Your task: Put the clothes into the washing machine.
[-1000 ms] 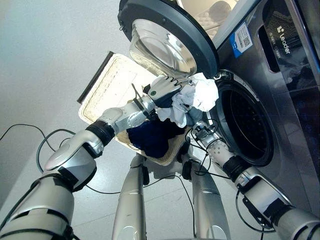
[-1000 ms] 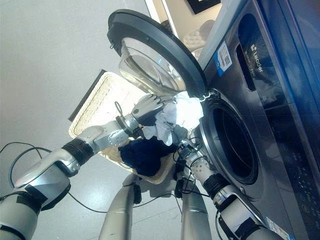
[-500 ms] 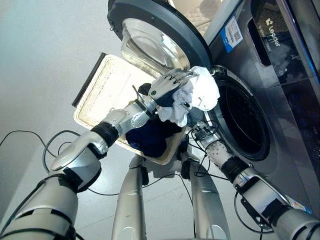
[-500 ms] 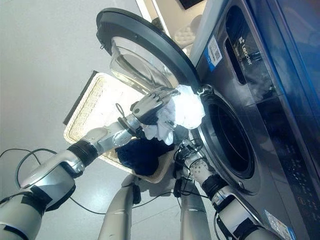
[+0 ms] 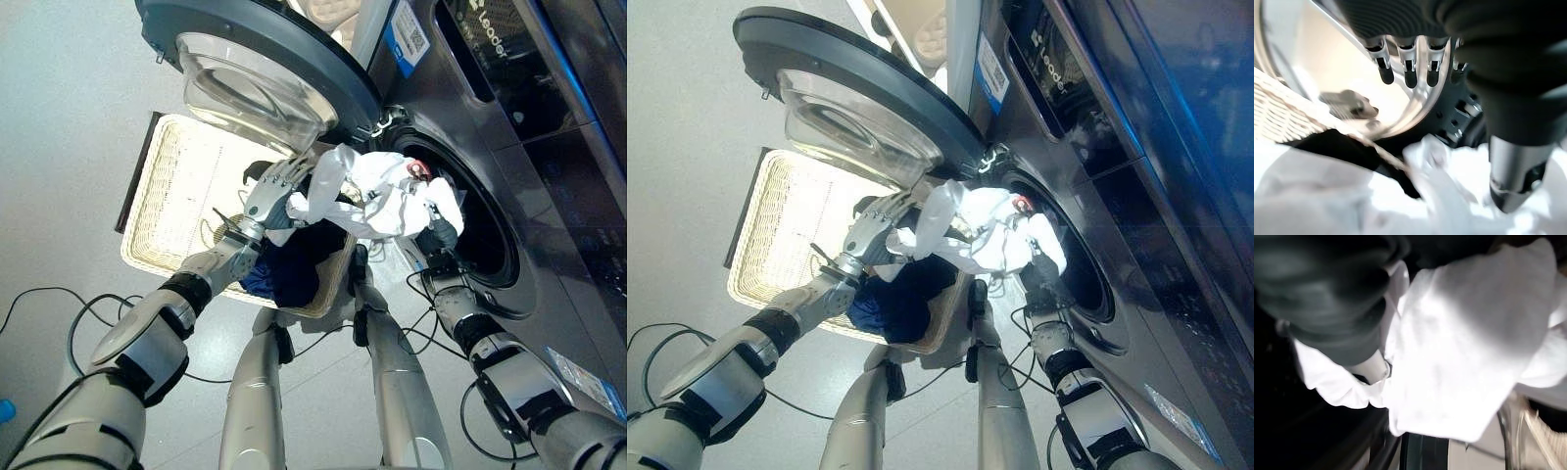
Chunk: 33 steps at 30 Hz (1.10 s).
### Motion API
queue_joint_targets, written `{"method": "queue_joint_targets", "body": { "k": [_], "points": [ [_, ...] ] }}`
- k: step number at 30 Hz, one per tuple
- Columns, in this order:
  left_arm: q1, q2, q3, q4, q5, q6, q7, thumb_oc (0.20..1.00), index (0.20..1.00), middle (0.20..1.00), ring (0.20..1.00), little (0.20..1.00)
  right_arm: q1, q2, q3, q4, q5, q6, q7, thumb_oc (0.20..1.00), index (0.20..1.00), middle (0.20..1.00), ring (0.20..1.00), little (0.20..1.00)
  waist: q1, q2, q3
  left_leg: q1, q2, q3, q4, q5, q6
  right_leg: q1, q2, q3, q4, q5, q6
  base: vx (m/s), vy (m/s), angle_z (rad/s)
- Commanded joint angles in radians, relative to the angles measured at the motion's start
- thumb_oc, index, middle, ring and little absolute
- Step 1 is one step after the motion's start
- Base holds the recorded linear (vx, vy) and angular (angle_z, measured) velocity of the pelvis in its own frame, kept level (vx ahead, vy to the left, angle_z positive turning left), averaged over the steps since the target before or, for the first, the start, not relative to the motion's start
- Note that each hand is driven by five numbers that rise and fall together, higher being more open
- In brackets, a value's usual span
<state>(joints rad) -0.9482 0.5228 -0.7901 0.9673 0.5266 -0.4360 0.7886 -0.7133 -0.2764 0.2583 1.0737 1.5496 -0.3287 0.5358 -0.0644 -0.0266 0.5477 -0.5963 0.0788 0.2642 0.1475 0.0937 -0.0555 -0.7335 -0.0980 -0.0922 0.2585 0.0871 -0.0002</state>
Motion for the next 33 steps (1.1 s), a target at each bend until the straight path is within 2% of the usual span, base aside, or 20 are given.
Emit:
{"method": "queue_joint_targets", "body": {
  "k": [1, 5, 6, 8, 10, 12, 13, 15, 17, 18, 19, 21, 27, 29, 31, 33],
  "points": [
    [-0.002, -0.053, 0.118, -0.01, -0.103, -0.006, 0.061, 1.0, 1.0, 1.0, 1.0, 1.0, -0.018, -0.028, -0.047, 0.005, -0.001, -0.066, -0.083, 0.2, 0.2, 0.2, 0.2, 0.2, -0.03, 0.08, -0.028, -0.052, -0.04, 0.011, 0.066, -0.051, -0.061, 0.021, -0.013, -0.075, -0.035, 0.003, 0.139, 0.01, 0.051, -0.1],
    [0.005, -0.066, 0.155, -0.008, -0.189, -0.008, 0.066, 1.0, 1.0, 1.0, 1.0, 1.0, -0.029, -0.032, -0.081, 0.032, -0.019, -0.108, -0.16, 0.2, 0.2, 0.2, 0.2, 0.2, -0.03, 0.085, -0.028, -0.06, -0.041, 0.015, 0.068, -0.047, -0.06, 0.013, -0.012, -0.071, -0.035, 0.006, 0.135, 0.02, 0.028, -0.07],
    [0.032, -0.085, 0.21, -0.02, -0.299, -0.018, 0.052, 1.0, 1.0, 1.0, 1.0, 1.0, -0.036, -0.043, -0.13, 0.052, -0.008, -0.155, -0.248, 0.2, 0.2, 0.2, 0.2, 0.2, -0.028, 0.095, -0.028, -0.058, -0.044, 0.013, 0.077, -0.056, -0.06, 0.016, -0.013, -0.072, -0.027, -0.005, 0.134, 0.03, 0.024, -0.1],
    [0.041, -0.096, 0.233, -0.023, -0.329, -0.021, 0.049, 1.0, 1.0, 1.0, 1.0, 1.0, -0.045, -0.05, -0.151, 0.053, -0.012, -0.168, -0.28, 0.2, 0.2, 0.2, 0.2, 0.2, -0.028, 0.097, -0.028, -0.067, -0.046, 0.013, 0.079, -0.052, -0.058, 0.007, -0.013, -0.071, -0.026, 0.0, 0.132, 0.02, 0.012, -0.05],
    [0.076, -0.121, 0.287, -0.039, -0.416, -0.038, 0.036, 1.0, 1.0, 1.0, 1.0, 1.0, -0.058, -0.063, -0.197, 0.057, -0.032, -0.212, -0.381, 0.2, 0.2, 0.2, 0.2, 0.2, -0.023, 0.103, -0.028, -0.077, -0.054, 0.009, 0.095, -0.061, -0.056, 0.0, -0.016, -0.074, -0.018, -0.002, 0.131, 0.0, 0.0, 0.0],
    [0.094, -0.131, 0.301, -0.045, -0.434, -0.041, 0.032, 1.0, 1.0, 1.0, 1.0, 1.0, -0.06, -0.067, -0.211, 0.056, -0.025, -0.223, -0.412, 0.2, 0.2, 0.2, 0.2, 0.2, -0.02, 0.105, -0.028, -0.072, -0.055, 0.007, 0.101, -0.071, -0.057, 0.006, -0.018, -0.076, -0.013, -0.01, 0.132, 0.02, -0.025, 0.0],
    [0.121, -0.144, 0.327, -0.064, -0.484, -0.054, 0.02, 1.0, 1.0, 1.0, 1.0, 1.0, -0.075, -0.079, -0.247, 0.054, 0.028, -0.254, -0.474, 0.2, 0.2, 0.2, 0.2, 0.2, -0.011, 0.105, -0.028, -0.082, -0.06, 0.0, 0.115, -0.078, -0.055, -0.003, -0.022, -0.08, -0.002, -0.01, 0.133, 0.05, -0.08, 0.0],
    [0.137, -0.152, 0.338, -0.073, -0.501, -0.067, 0.018, 1.0, 1.0, 1.0, 1.0, 1.0, -0.082, -0.087, -0.274, 0.056, 0.061, -0.261, -0.48, 0.2, 0.2, 0.2, 0.2, 0.2, -0.006, 0.105, -0.028, -0.086, -0.063, -0.005, 0.122, -0.085, -0.053, -0.006, -0.025, -0.083, 0.003, -0.011, 0.133, 0.03, -0.073, 0.03],
    [0.173, -0.176, 0.365, -0.113, -0.573, -0.088, 0.017, 1.0, 1.0, 1.0, 1.0, 1.0, -0.113, -0.105, -0.332, 0.049, 0.191, -0.286, -0.482, 0.2, 0.2, 0.2, 0.2, 0.2, 0.007, 0.108, -0.028, -0.112, -0.075, -0.015, 0.139, -0.089, -0.045, -0.027, -0.034, -0.091, 0.01, -0.001, 0.131, 0.01, -0.07, 0.1],
    [0.187, -0.185, 0.368, -0.126, -0.589, -0.095, 0.017, 1.0, 1.0, 1.0, 1.0, 1.0, -0.117, -0.108, -0.345, 0.046, 0.239, -0.292, -0.464, 0.2, 0.2, 0.2, 0.2, 0.2, 0.011, 0.111, -0.028, -0.114, -0.079, -0.02, 0.144, -0.095, -0.043, -0.028, -0.037, -0.094, 0.014, -0.002, 0.132, 0.01, -0.08, 0.2],
    [0.206, -0.193, 0.369, -0.144, -0.606, -0.097, 0.002, 1.0, 1.0, 1.0, 1.0, 1.0, -0.14, -0.117, -0.378, 0.036, 0.359, -0.308, -0.427, 0.2, 0.2, 0.2, 0.2, 0.2, 0.02, 0.117, -0.028, -0.124, -0.087, -0.025, 0.152, -0.101, -0.039, -0.041, -0.043, -0.099, 0.023, 0.001, 0.133, 0.02, -0.061, 0.2],
    [0.214, -0.195, 0.362, -0.153, -0.604, -0.092, -0.009, 1.0, 1.0, 1.0, 1.0, 1.0, -0.157, -0.123, -0.394, 0.034, 0.423, -0.322, -0.402, 0.2, 0.2, 0.2, 0.2, 0.2, 0.025, 0.121, -0.028, -0.129, -0.091, -0.028, 0.157, -0.105, -0.037, -0.046, -0.049, -0.103, 0.026, 0.003, 0.134, 0.01, -0.062, 0.15],
    [0.242, -0.177, 0.311, -0.206, -0.614, -0.053, -0.037, 1.0, 1.0, 1.0, 1.0, 1.0, -0.219, -0.153, -0.472, -0.057, 0.423, -0.417, -0.455, 0.2, 0.2, 0.2, 0.2, 0.2, 0.036, 0.144, -0.028, -0.143, -0.103, -0.037, 0.182, -0.121, -0.034, -0.062, -0.068, -0.112, 0.041, 0.006, 0.137, 0.01, -0.026, 0.13],
    [0.26, -0.148, 0.281, -0.249, -0.643, -0.036, -0.05, 1.0, 1.0, 1.0, 1.0, 1.0, -0.236, -0.174, -0.49, -0.106, 0.423, -0.483, -0.472, 0.2, 0.2, 0.2, 0.2, 0.2, 0.038, 0.153, -0.028, -0.144, -0.106, -0.038, 0.192, -0.128, -0.032, -0.066, -0.073, -0.112, 0.047, 0.005, 0.138, 0.02, -0.002, 0.09],
    [0.268, -0.139, 0.271, -0.269, -0.65, -0.028, -0.051, 1.0, 1.0, 1.0, 1.0, 1.0, -0.24, -0.181, -0.494, -0.123, 0.423, -0.512, -0.476, 0.2, 0.2, 0.2, 0.2, 0.2, 0.04, 0.155, -0.028, -0.143, -0.108, -0.038, 0.194, -0.131, -0.03, -0.066, -0.074, -0.112, 0.047, 0.006, 0.138, 0.01, 0.006, 0.04],
    [0.289, -0.11, 0.249, -0.311, -0.672, -0.023, -0.06, 1.0, 1.0, 1.0, 1.0, 1.0, -0.262, -0.225, -0.519, -0.152, 0.423, -0.591, -0.506, 0.2, 0.2, 0.2, 0.2, 0.2, 0.041, 0.163, -0.028, -0.144, -0.107, -0.036, 0.2, -0.136, -0.029, -0.071, -0.079, -0.11, 0.052, 0.007, 0.14, 0.0, 0.003, 0.02]
  ]
}}
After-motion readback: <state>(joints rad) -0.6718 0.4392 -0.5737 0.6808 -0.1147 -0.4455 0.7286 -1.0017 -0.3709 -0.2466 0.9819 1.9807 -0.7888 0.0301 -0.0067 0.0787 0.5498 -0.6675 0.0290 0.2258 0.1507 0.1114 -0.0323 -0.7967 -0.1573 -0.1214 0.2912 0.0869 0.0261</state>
